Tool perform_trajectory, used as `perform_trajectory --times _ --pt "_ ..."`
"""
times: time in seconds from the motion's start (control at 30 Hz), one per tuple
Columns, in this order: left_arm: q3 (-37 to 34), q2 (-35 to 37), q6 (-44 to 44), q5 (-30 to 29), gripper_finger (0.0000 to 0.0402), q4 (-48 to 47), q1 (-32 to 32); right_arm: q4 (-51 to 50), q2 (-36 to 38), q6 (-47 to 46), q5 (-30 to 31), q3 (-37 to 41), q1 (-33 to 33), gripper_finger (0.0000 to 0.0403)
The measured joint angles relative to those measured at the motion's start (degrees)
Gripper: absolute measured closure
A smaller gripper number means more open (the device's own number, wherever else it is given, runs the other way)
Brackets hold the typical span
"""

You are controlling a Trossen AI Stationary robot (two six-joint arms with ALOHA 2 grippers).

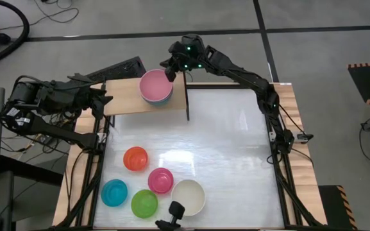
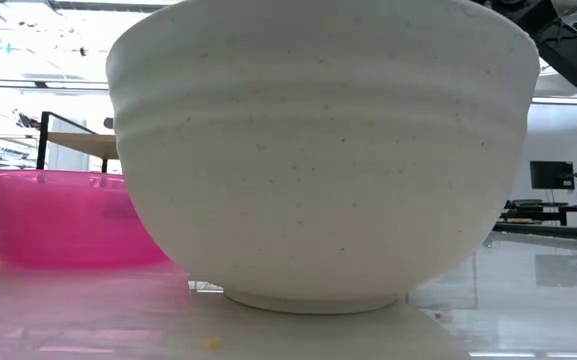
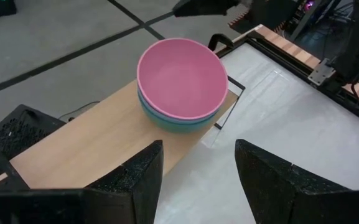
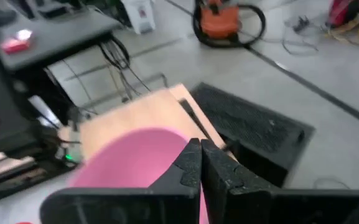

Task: Place and stack bowls onto a shelf
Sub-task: Stack the large pink bowl on top of the large blue bowl on the shelf, then stack the large white bowl on top of the large pink bowl on the shelf

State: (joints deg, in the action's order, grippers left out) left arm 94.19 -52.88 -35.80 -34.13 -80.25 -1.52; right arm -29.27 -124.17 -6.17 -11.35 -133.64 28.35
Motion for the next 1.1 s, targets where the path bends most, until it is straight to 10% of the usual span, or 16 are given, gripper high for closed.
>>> perform_trajectory --times 1.1 --pt "0.00 -0.37 -2.51 -0.98 0.0216 0.28 0.00 -17.30 3.88 5.18 -1.15 -1.04 -7.77 0.0359"
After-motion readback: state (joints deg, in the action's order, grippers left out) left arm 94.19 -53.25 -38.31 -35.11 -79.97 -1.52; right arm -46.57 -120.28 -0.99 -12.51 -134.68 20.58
